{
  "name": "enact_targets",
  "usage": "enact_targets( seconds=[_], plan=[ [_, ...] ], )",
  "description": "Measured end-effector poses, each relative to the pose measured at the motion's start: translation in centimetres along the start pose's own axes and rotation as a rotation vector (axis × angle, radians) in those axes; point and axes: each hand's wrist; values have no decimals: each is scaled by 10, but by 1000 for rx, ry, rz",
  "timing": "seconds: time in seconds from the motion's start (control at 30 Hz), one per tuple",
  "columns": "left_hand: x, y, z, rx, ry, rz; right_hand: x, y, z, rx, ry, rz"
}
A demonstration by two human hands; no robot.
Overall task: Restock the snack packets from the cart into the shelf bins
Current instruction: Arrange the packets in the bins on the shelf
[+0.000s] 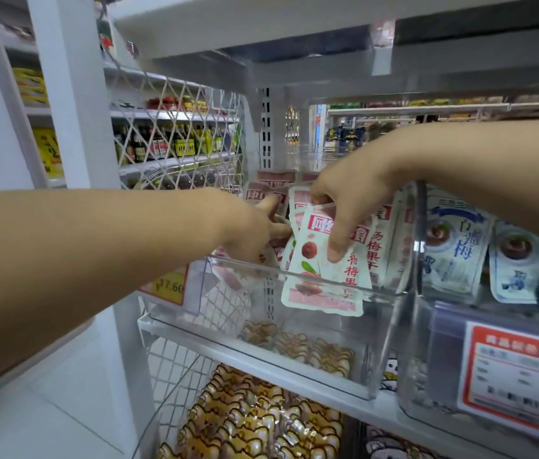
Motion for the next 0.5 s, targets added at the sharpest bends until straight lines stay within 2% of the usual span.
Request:
enact_targets(
  seconds=[0.1, 0.3, 0.5],
  plan=[
    [-5, 6, 5, -22, -64, 58, 0, 0, 0, 11, 19, -6],
    [5, -5, 2, -95, 69, 105, -1, 0, -1, 11, 21, -11],
    [26, -22, -5, -136, 212, 48, -2, -1, 0, 10, 19, -9]
  ],
)
Point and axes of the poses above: each hand's wrist, its own y-axis away from the middle knuckle, its own z-axis out of the back of the hand, x = y × z, and after that the axes turned 6 degrees about z, right-handed
